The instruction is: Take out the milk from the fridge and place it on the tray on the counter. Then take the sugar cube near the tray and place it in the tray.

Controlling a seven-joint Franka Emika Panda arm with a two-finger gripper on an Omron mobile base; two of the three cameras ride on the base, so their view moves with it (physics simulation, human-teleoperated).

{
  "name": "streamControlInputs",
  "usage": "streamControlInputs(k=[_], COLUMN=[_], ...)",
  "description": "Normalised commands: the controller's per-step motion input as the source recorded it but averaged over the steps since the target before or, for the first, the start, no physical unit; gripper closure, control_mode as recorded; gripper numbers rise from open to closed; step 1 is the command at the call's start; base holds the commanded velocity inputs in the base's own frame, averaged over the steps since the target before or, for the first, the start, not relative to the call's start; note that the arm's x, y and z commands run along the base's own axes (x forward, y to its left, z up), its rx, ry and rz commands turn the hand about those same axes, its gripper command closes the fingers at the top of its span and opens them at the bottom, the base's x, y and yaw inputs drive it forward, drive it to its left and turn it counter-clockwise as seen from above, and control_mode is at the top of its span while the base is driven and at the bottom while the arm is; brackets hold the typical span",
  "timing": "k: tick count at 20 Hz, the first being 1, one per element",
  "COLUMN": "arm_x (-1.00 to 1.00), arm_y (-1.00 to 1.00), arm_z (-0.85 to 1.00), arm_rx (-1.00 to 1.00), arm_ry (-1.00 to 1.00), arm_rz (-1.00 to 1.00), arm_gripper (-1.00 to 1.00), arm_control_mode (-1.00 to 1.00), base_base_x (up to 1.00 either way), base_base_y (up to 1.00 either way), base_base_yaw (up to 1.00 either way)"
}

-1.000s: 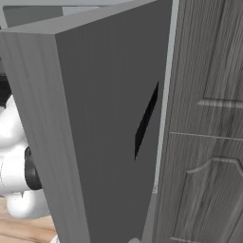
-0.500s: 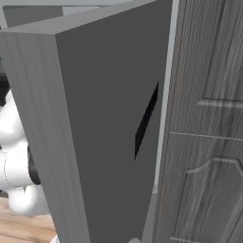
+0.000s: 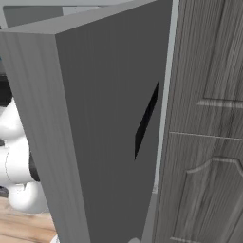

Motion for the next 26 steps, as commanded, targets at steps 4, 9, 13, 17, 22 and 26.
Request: streamControlInputs(k=[4, 9, 13, 17, 22, 26], arm_x=[0.12, 0.11, 0.29, 0.27, 0.07, 0.11], arm_y=[0.02, 0.03, 0.00, 0.00, 0.01, 0.03], arm_z=[-0.17, 0.00, 0.00, 0.00, -0.01, -0.13], arm_rx=[0.01, 0.00, 0.00, 0.00, 0.00, 0.00], arm_ry=[-0.02, 0.00, 0.00, 0.00, 0.00, 0.00], arm_rz=[0.00, 0.00, 0.00, 0.00, 0.00, 0.00], arm_gripper=[-1.00, -1.00, -1.00, -1.00, -1.00, 1.00], arm_control_mode=[-1.00, -1.00, -1.00, -1.00, -1.00, -1.00], base_base_x=[0.00, 0.00, 0.00, 0.00, 0.00, 0.00], base_base_y=[0.00, 0.00, 0.00, 0.00, 0.00, 0.00], base_base_yaw=[0.00, 0.00, 0.00, 0.00, 0.00, 0.00])
